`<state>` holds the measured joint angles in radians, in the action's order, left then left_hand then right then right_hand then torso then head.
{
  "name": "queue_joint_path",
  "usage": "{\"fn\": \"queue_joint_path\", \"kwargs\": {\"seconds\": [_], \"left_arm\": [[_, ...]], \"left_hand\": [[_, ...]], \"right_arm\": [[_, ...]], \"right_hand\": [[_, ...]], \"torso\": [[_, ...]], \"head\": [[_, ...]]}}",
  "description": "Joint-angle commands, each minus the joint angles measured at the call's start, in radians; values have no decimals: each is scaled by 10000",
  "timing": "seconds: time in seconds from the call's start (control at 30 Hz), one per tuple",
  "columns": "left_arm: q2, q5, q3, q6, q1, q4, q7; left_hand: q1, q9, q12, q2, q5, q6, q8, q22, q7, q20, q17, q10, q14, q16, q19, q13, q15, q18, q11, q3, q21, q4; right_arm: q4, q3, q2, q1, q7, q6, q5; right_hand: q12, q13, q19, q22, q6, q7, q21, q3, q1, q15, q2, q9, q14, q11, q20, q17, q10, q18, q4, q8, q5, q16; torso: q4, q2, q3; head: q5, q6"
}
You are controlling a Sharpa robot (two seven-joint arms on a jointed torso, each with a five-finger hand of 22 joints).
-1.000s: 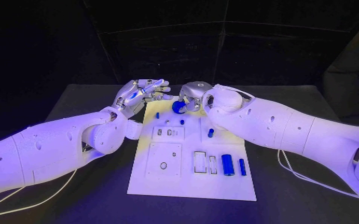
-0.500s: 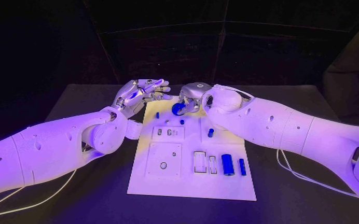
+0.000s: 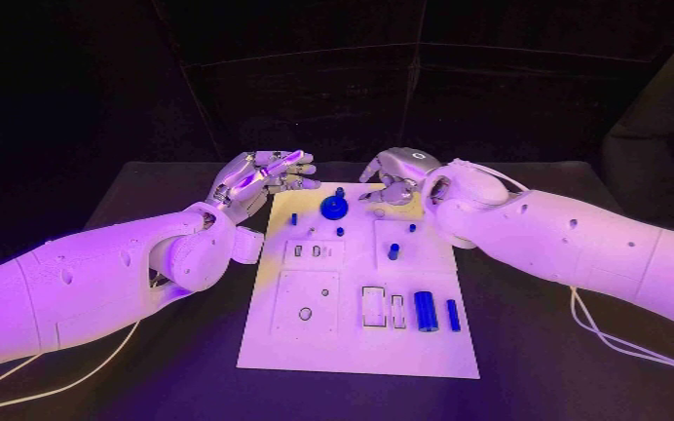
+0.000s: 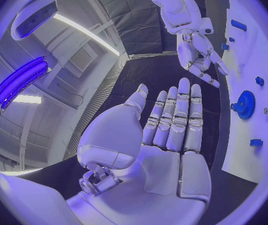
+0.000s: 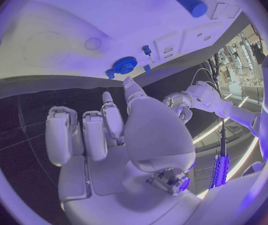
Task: Assemble the parts on the task board
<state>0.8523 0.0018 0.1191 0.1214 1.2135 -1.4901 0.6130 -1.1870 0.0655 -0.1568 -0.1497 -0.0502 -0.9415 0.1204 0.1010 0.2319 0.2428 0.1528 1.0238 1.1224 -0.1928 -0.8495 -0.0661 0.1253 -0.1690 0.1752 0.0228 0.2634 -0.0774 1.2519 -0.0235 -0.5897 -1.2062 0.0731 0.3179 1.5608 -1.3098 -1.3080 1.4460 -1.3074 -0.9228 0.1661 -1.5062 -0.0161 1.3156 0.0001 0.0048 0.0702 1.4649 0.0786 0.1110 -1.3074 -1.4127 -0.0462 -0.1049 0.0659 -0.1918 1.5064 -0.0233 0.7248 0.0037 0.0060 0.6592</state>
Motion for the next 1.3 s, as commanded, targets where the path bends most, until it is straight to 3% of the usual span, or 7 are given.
{"fn": "queue_joint_path", "kwargs": {"seconds": [0.03, 0.3, 0.47, 0.63, 0.8, 0.97, 1.3], "left_arm": [[18, 12, -9, -54, 18, 6, 83], [5, 12, -9, -53, 18, 84, 102], [-53, 12, -8, -64, 16, 152, 109], [-115, 12, -8, -85, 14, 231, 122], [-162, 12, -8, -101, 10, 306, 118], [-196, 12, -7, -109, 8, 358, 110], [-230, 12, -7, -104, 1, 426, 85]], "left_hand": [[-15, -1, 67, -69, -1, 25, -65, -10, 35, 14, 10, -45, 23, 49, -75, 15, 10, -158, 11, 31, -60, -54], [-18, 0, 67, -71, -2, 22, -65, -12, 34, 14, 11, -43, 25, 51, -76, 14, 10, -158, 11, 34, -61, -57], [-18, 0, 67, -71, -2, 22, -65, -12, 34, 14, 11, -43, 25, 51, -76, 14, 10, -158, 11, 34, -61, -57], [-18, 0, 67, -71, -2, 22, -65, -12, 34, 14, 11, -43, 25, 51, -76, 14, 10, -158, 11, 34, -61, -57], [-18, 0, 67, -71, -2, 22, -65, -12, 34, 14, 11, -43, 25, 51, -76, 14, 10, -158, 11, 34, -61, -57], [-18, 0, 67, -71, -2, 22, -65, -12, 34, 14, 11, -43, 25, 51, -76, 14, 10, -158, 11, 34, -61, -57], [-18, 0, 67, -71, -2, 22, -65, -12, 34, 14, 11, -43, 25, 51, -76, 14, 10, -158, 11, 34, -61, -57]], "right_arm": [[322, 2, -610, -24, -1569, 784, -2161], [741, 10, -2050, -23, -2392, 612, -3788], [581, 15, -2433, -16, -2548, 176, -4313], [257, 19, -2500, 165, -2550, -80, -4280], [-141, 19, -2404, 389, -2443, -146, -4088], [-519, 18, -2279, 543, -2376, -296, -3961], [-727, 18, -2166, 740, -2414, -489, -3899]], "right_hand": [[155, -179, -128, -792, -14, 9, 111, -44, 317, 46, -68, -18, 688, -6, 60, -918, 108, 35, 248, -28, -127, -144], [285, -79, -212, -685, 90, -5, 171, 5, 510, 44, -298, -27, 675, -13, 62, -878, 201, 11, 489, -33, -267, -180], [325, -46, -215, -681, 158, -17, 178, 89, 485, 35, -393, -28, 685, -24, 55, -918, 229, 10, 529, -27, -432, -166], [323, -49, -212, -686, 160, -19, 177, 95, 490, 34, -400, -27, 686, -25, 54, -918, 228, 11, 536, -25, -446, -167], [331, -42, -229, -663, 168, -21, 187, 106, 495, 33, -416, -27, 684, -27, 53, -911, 234, 6, 549, -25, -457, -170], [365, -13, -264, -617, 215, -20, 209, 137, 485, 32, -442, -32, 679, -25, 51, -886, 259, -5, 561, -35, -460, -184], [376, -5, -288, -585, 265, -17, 225, 171, 465, 33, -459, -36, 678, -23, 50, -884, 269, -12, 565, -40, -464, -188]], "torso": [[145, -26, 32], [259, -39, 117], [218, -13, 105], [217, -22, 81], [200, -7, 93], [171, -18, 47], [199, -23, 66]], "head": [[-36, -43], [-190, -110], [-331, -134], [-378, -92], [-358, -65], [-357, -25], [-337, -2]]}}
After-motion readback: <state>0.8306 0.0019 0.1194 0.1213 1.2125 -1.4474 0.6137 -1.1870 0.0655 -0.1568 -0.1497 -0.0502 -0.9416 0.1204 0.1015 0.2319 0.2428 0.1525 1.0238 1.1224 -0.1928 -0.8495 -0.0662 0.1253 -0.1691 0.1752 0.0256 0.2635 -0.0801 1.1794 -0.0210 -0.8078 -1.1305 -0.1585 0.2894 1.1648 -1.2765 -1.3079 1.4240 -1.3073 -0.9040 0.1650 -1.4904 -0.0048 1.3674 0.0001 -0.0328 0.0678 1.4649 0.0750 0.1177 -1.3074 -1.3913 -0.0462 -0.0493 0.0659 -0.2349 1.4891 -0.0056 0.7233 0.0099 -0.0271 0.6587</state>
